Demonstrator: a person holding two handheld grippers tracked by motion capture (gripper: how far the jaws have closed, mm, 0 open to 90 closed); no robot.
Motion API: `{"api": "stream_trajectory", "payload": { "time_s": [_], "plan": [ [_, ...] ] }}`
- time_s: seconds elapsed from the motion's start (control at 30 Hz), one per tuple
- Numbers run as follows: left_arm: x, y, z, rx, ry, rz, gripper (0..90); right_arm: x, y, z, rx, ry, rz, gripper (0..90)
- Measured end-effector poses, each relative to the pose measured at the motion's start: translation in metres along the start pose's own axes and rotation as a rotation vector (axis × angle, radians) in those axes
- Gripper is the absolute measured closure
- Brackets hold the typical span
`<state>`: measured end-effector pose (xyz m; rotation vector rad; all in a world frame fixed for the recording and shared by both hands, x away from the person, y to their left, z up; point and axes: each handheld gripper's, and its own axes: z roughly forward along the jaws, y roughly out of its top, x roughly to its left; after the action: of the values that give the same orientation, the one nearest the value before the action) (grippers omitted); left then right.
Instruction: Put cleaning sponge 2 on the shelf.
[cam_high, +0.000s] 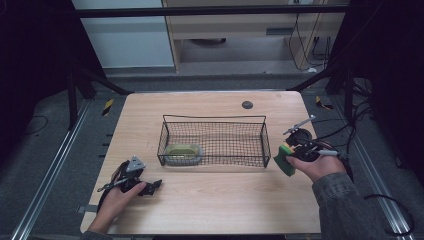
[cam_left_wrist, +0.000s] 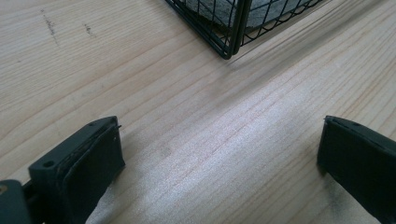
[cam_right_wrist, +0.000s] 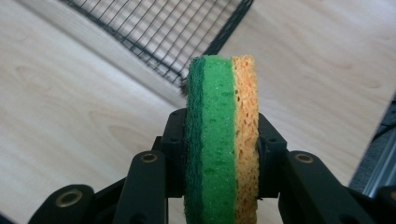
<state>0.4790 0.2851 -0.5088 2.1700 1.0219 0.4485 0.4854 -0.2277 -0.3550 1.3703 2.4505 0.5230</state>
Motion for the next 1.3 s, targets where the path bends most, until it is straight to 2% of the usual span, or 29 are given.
{"api": "stream_trajectory", "payload": {
  "time_s": [0.07,0.1,0.2,0.23,0.5,0.6,0.7,0.83,0.97,1.3],
  "plan": [
    [0.000,0.000,0.000,0.000,-0.002,0.001,0.0,-0.005,0.002,-0.001,-0.016,-0.012,0.010,64.2],
    [0.000,0.000,0.000,0.000,-0.003,0.002,0.0,-0.009,0.005,-0.001,-0.019,-0.034,0.009,64.3],
    [0.000,0.000,0.000,0.000,-0.004,0.002,0.0,-0.013,0.008,-0.002,-0.030,-0.046,0.006,64.3],
    [0.000,0.000,0.000,-0.001,-0.004,0.002,0.0,-0.015,0.014,-0.005,-0.050,-0.059,0.008,64.4],
    [0.000,0.000,0.000,-0.003,-0.005,0.003,0.0,-0.016,0.037,-0.021,-0.116,-0.100,-0.025,64.4],
    [0.001,0.000,0.000,-0.004,-0.006,0.010,0.0,-0.015,0.048,-0.025,-0.129,-0.112,-0.036,64.4],
    [0.001,0.000,0.000,-0.002,-0.007,0.010,0.0,-0.013,0.059,-0.027,-0.158,-0.099,-0.030,64.4],
    [0.001,0.001,0.001,-0.001,-0.007,0.008,0.0,-0.004,0.072,-0.025,-0.163,-0.103,-0.046,64.4],
    [0.001,0.001,0.001,-0.001,-0.006,0.006,0.0,0.004,0.082,-0.030,-0.198,-0.102,-0.062,64.4],
    [0.001,0.001,0.001,-0.001,-0.009,0.007,0.0,0.010,0.095,-0.017,-0.188,-0.102,-0.084,64.5]
  ]
}}
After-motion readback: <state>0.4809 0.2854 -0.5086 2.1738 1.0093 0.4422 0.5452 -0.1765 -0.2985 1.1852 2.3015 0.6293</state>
